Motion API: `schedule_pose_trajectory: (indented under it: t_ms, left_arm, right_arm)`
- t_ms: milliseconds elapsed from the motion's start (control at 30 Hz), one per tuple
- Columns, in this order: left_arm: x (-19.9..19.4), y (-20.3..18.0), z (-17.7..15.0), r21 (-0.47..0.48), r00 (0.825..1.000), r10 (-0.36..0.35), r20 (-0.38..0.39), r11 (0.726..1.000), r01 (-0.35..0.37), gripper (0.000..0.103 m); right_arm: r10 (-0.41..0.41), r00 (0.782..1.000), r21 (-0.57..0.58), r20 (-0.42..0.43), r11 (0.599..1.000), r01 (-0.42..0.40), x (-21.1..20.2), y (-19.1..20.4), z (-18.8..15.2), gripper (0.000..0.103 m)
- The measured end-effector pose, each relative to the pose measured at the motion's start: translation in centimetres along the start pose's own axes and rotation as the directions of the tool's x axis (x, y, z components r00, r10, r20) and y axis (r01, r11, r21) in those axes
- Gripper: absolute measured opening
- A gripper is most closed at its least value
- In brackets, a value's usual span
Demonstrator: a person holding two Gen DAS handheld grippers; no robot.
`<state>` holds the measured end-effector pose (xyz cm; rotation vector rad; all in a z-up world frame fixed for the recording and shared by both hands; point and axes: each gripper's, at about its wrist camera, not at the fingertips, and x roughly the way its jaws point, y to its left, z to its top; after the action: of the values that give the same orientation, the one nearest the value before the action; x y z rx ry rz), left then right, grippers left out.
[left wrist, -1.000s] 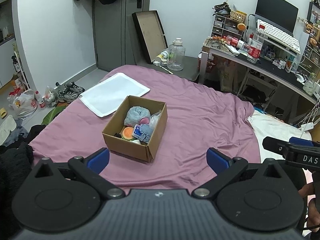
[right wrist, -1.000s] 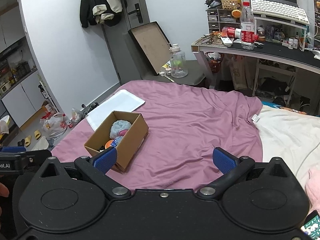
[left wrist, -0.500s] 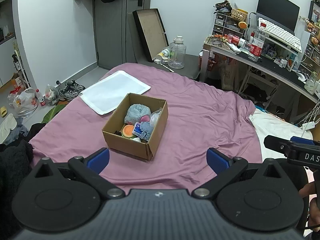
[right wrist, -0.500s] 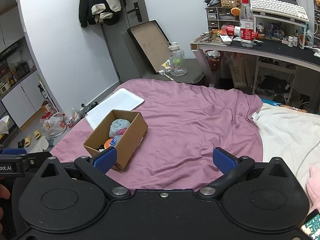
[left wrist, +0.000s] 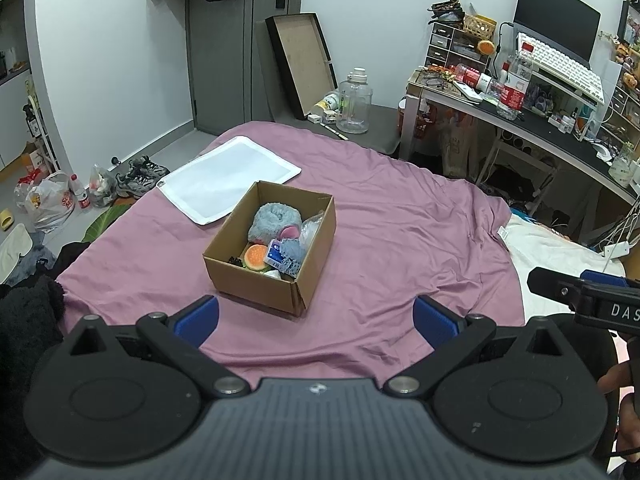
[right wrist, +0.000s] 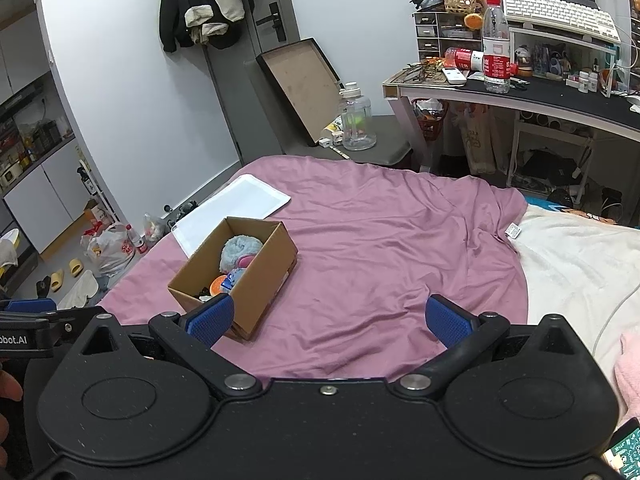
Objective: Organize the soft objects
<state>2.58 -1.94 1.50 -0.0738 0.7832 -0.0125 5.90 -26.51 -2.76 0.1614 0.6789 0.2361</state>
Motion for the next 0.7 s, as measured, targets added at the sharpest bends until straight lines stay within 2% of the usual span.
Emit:
schedule_pose_trajectory:
  t_ms: [400,700]
  left_arm:
    - [-0.21,0.51,-0.05,-0.032,1.000,0.000,0.016,0.999,0.000,0.102]
    - [-0.56,0.30,-0.10,-0.020,0.999,0.012,0.041,1.000,-0.011,0.102]
  right_arm:
    - [-0.008,1.000,-0.007,-0.012,1.000,0.008,0.44,-0.04,-0.09,0.103]
    - [-0.004,1.000,-0.005,-0.011,1.000,0.003,0.46,-0.11,-0.15,0.103]
